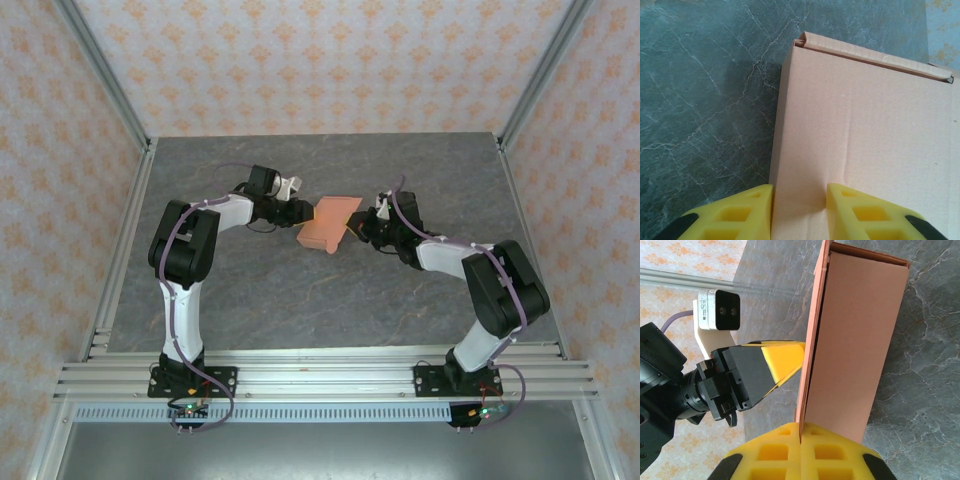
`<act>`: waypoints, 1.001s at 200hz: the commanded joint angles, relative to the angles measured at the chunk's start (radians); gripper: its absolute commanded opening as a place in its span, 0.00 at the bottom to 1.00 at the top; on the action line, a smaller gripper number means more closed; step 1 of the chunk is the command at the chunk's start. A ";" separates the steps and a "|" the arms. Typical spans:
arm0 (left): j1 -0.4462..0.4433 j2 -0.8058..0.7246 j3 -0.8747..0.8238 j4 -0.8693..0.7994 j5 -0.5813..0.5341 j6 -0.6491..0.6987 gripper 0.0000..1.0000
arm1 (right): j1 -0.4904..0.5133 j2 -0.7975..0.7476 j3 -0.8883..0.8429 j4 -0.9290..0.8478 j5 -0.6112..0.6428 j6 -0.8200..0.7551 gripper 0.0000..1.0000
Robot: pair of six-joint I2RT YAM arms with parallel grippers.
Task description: Fold the paper box
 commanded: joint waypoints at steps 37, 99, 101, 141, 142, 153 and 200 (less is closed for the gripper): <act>-0.058 0.041 0.010 -0.047 0.059 0.008 0.32 | 0.017 -0.026 0.066 0.005 0.023 -0.032 0.00; -0.063 0.050 0.023 -0.045 0.062 0.003 0.33 | 0.021 -0.028 0.089 -0.036 0.037 -0.045 0.00; -0.064 0.052 0.024 -0.045 0.062 0.003 0.33 | 0.021 -0.028 0.090 -0.040 0.038 -0.046 0.00; -0.069 0.054 0.031 -0.053 0.063 0.007 0.33 | 0.026 -0.004 0.129 -0.128 0.071 -0.065 0.00; -0.069 0.053 0.031 -0.053 0.063 0.007 0.33 | 0.026 -0.003 0.129 -0.130 0.072 -0.065 0.00; -0.070 0.052 0.034 -0.055 0.063 0.009 0.33 | 0.028 0.004 0.141 -0.158 0.085 -0.074 0.00; -0.071 0.044 0.050 -0.082 0.045 0.021 0.33 | 0.040 0.018 0.168 -0.256 0.144 -0.113 0.00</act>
